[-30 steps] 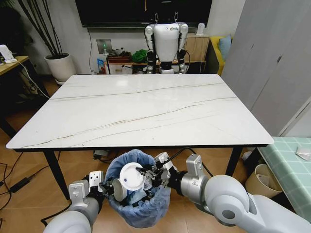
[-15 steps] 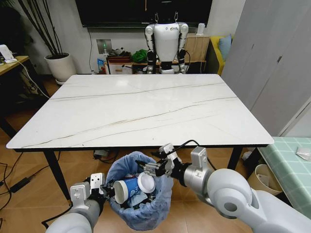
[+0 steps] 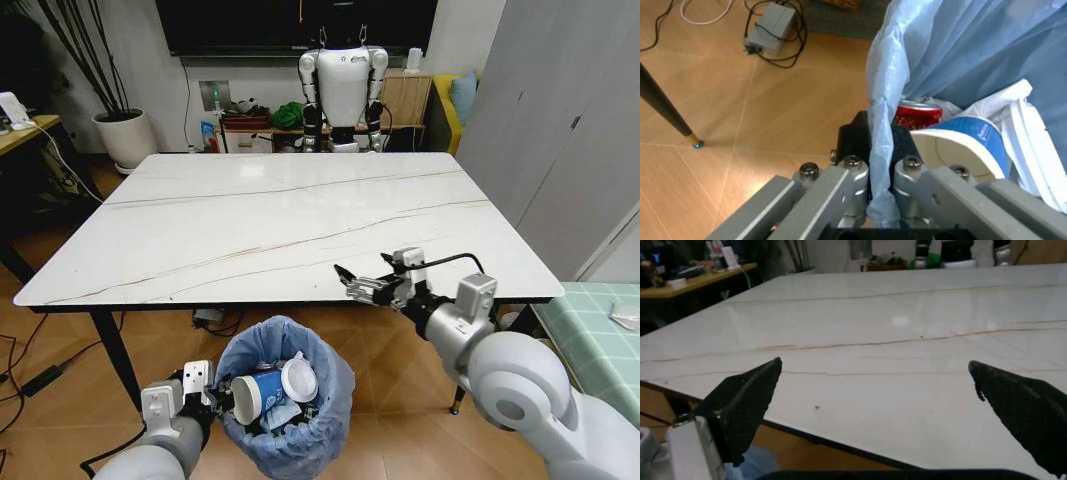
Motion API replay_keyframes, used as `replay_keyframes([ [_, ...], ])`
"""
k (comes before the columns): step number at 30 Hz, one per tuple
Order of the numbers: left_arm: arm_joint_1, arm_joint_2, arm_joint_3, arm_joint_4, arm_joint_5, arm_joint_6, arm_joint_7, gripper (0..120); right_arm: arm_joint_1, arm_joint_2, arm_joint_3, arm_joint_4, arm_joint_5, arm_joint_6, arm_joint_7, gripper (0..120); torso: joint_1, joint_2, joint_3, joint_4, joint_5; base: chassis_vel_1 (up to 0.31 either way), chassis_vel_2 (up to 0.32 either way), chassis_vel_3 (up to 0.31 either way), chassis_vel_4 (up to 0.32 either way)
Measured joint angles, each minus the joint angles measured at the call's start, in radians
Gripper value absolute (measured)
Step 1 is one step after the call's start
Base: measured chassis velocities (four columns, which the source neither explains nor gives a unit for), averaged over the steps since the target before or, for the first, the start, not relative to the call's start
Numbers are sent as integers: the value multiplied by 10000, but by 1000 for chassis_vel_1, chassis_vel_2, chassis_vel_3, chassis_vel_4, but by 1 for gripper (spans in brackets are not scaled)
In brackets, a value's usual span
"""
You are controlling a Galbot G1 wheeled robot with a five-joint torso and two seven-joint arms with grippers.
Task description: Pick up the trash bin and place the trash from the table into it.
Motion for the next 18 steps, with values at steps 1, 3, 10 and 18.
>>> replay_keyframes([
  [1, 12, 2, 4, -4, 12, 0, 6, 0, -751, 209, 605, 78, -615, 118, -346, 100, 0, 0, -1, -1, 0, 0, 0, 0, 0],
  [3, 14, 1, 8, -5, 25, 0, 12, 0, -1071, 332, 833, 118, -930, 172, -494, 100, -1, 1, -1, 0, -1, 0, 0, 0, 0],
  [10, 86, 0, 8, -16, 143, 0, 54, 0, -2796, 1939, 1924, 202, -3536, 658, -1322, 100, -2, 1, -1, 3, -2, 0, 0, 0, 0],
  [18, 160, 55, -16, -95, 215, 0, 115, 0, -3914, 3962, 2146, 203, -4958, 1120, -1745, 100, -2, 1, -1, 2, -3, 0, 0, 0, 0],
])
